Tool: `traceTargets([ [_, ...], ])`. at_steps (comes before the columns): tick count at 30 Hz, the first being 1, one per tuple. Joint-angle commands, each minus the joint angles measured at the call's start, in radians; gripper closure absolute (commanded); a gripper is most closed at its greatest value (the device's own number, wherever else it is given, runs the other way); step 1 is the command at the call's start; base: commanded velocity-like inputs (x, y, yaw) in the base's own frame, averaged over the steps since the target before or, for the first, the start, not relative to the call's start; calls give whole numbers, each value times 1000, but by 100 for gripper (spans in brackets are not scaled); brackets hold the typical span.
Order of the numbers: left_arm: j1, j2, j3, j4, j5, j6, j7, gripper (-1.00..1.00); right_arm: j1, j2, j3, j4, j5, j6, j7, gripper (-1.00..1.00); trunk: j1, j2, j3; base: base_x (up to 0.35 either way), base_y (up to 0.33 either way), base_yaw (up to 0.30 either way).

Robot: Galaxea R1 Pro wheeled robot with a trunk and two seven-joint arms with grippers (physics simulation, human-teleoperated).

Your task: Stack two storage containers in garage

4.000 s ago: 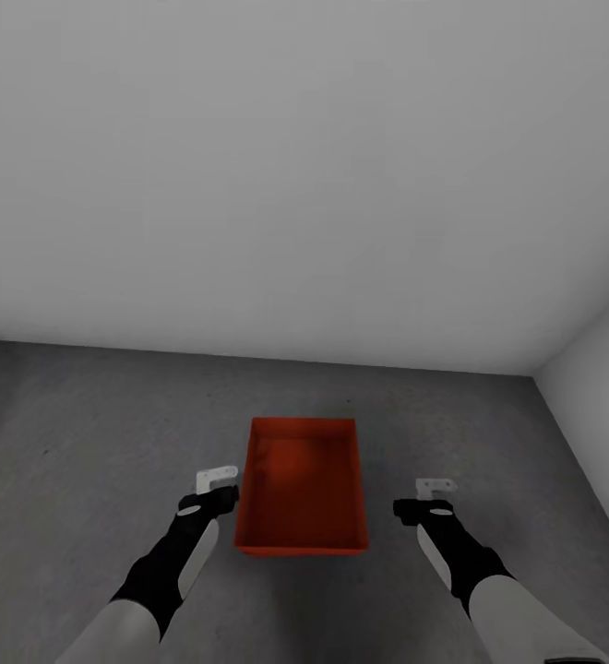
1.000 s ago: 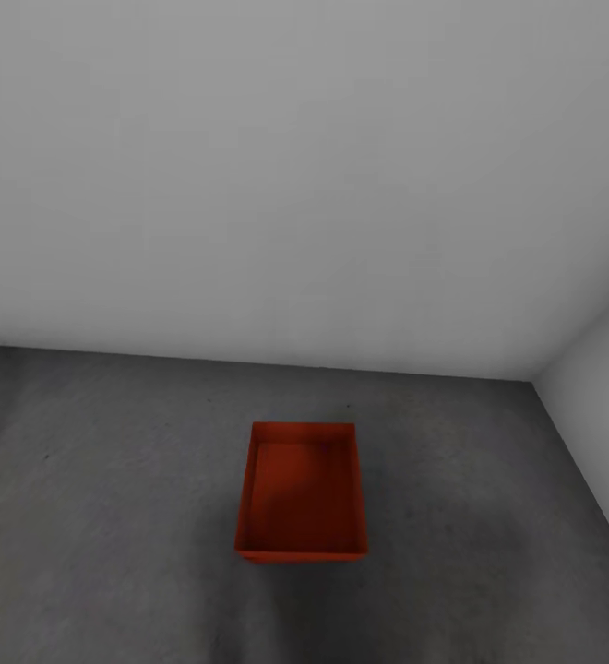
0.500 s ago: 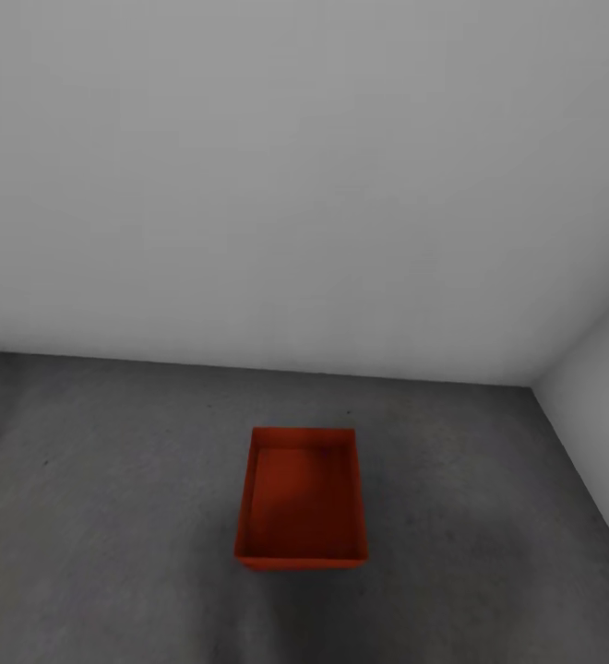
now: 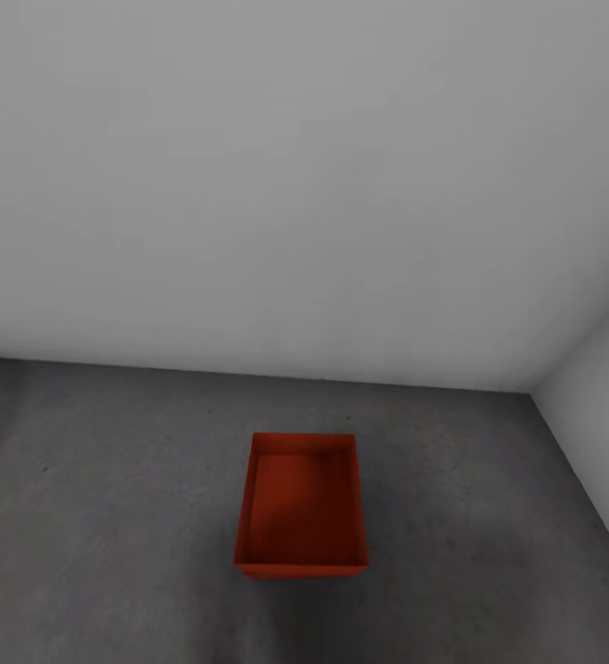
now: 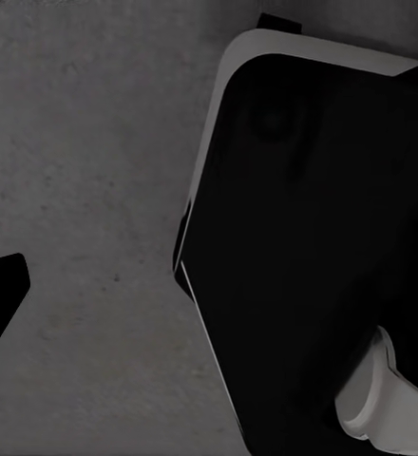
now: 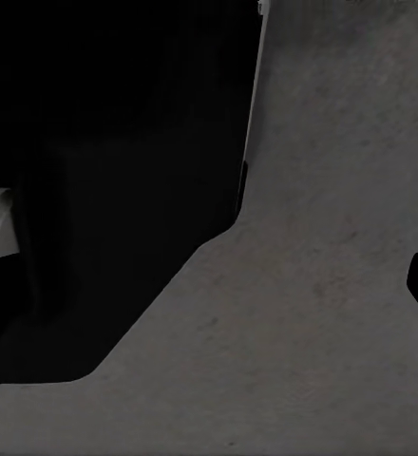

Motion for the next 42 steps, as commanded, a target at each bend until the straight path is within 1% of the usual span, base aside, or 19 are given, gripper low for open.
traceTargets([
  [1,-1,0,-8,1,8,-3,3,-100,-1,0,2,3,8,-5,-2,-100,1,-1,0,0,0,0],
  [42,0,0,-9,1,8,-3,3,-100,3,-2,2,3,7,-5,-1,-100,1,-1,66,0,0,0],
])
